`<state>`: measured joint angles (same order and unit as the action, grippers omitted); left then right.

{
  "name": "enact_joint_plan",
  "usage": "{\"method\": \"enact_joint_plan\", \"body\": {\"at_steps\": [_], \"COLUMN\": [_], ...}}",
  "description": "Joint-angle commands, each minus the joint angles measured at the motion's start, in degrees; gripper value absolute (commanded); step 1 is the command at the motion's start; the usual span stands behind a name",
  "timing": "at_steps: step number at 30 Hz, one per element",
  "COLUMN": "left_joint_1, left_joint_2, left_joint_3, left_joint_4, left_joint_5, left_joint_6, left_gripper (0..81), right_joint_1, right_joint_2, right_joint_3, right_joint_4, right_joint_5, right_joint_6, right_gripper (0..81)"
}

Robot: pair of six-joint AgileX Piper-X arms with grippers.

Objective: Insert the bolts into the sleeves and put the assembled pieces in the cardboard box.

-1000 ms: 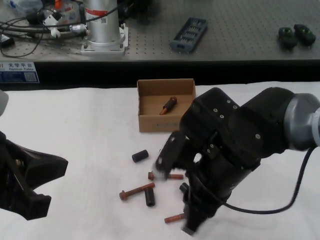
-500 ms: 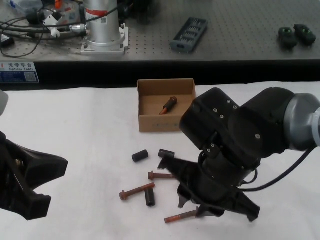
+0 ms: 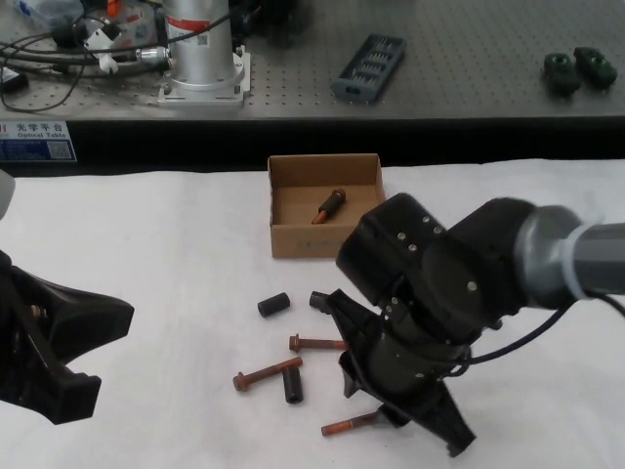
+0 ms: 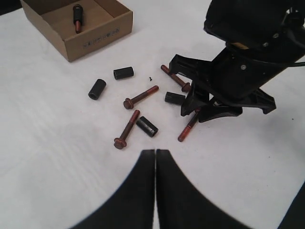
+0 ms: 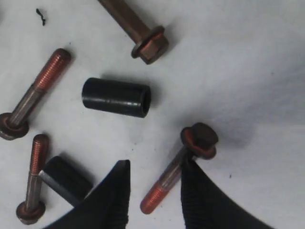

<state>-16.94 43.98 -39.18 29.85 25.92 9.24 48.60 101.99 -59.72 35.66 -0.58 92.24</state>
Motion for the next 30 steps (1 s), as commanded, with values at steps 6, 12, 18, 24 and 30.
{"method": "enact_joint_plan", "body": {"at_steps": [6, 12, 18, 24, 30], "left_joint_1": [-0.04, -0.04, -0.04, -0.04, -0.04], "left_joint_2": [-0.37, -0.37, -0.37, -0.37, -0.37], "left_joint_3": [0.02, 0.02, 0.02, 0.02, 0.02], "left_joint_4": [-0.43, -0.43, -0.43, -0.43, -0.41], "left_joint_5": [0.08, 0.08, 0.08, 0.08, 0.08], "left_joint_6": [-0.22, -0.22, -0.22, -0.22, -0.01], "left_gripper": [0.7, 0.7, 0.7, 0.7, 0.7], "right_joint_1": [-0.60, -0.60, -0.44, -0.44, -0.44], "right_joint_2": [0.17, 0.17, 0.17, 0.17, 0.17], "right_joint_3": [-0.39, -0.39, -0.49, -0.51, -0.51], "right_joint_4": [-0.97, 2.17, 3.37, 3.37, 3.37], "right_joint_5": [0.06, -1.03, -1.44, -1.58, 0.28], "right_joint_6": [3.30, 6.10, 6.35, 6.35, 6.35], "right_gripper": [27.5, 27.5, 27.5, 27.5, 27.5]}}
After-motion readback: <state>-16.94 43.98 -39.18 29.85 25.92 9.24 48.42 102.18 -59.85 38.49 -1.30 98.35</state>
